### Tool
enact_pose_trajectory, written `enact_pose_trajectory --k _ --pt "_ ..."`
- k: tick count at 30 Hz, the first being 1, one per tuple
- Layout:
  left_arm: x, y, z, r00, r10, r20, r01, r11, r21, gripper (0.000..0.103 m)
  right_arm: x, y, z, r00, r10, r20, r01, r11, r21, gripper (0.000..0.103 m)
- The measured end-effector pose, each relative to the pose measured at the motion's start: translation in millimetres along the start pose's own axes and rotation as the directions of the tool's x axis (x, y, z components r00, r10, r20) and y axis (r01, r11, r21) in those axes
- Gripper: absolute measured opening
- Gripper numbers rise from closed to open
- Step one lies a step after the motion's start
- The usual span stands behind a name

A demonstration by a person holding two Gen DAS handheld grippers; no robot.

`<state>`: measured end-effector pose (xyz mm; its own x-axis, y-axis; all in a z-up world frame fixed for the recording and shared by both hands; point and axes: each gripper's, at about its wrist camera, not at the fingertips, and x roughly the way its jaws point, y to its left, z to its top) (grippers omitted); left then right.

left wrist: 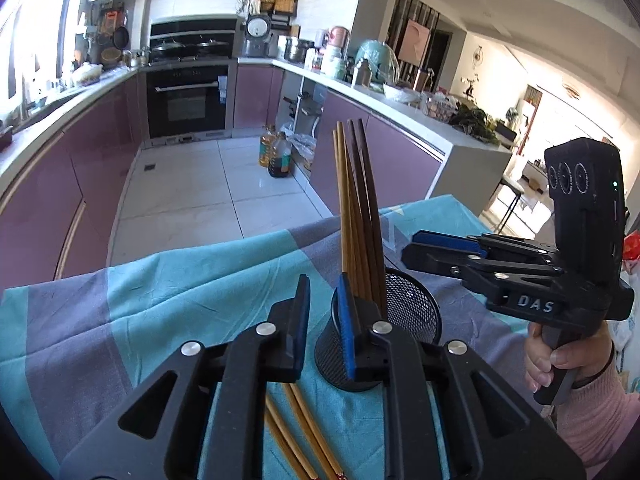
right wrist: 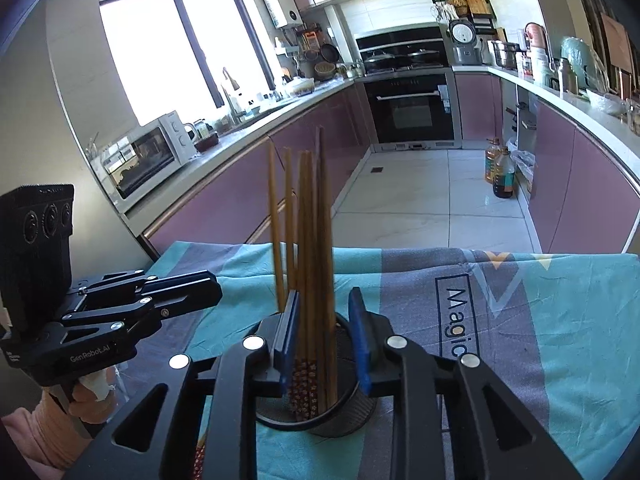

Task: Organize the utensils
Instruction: 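Open and withdraw both tools from the cup toward the remaining chopsticks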

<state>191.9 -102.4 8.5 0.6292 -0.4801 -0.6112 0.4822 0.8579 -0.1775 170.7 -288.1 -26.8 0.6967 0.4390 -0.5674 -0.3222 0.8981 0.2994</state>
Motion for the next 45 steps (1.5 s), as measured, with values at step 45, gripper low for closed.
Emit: enact_pose_trajectory --k 45 --pt "-23.7 32.2 -175.3 0.984 0.072 -0.165 -0.084 0.994 -0.069 0.032 58.3 94.8 -133.6 0.963 0.004 -0.27 -0.044 0.989 -0.143 0.041"
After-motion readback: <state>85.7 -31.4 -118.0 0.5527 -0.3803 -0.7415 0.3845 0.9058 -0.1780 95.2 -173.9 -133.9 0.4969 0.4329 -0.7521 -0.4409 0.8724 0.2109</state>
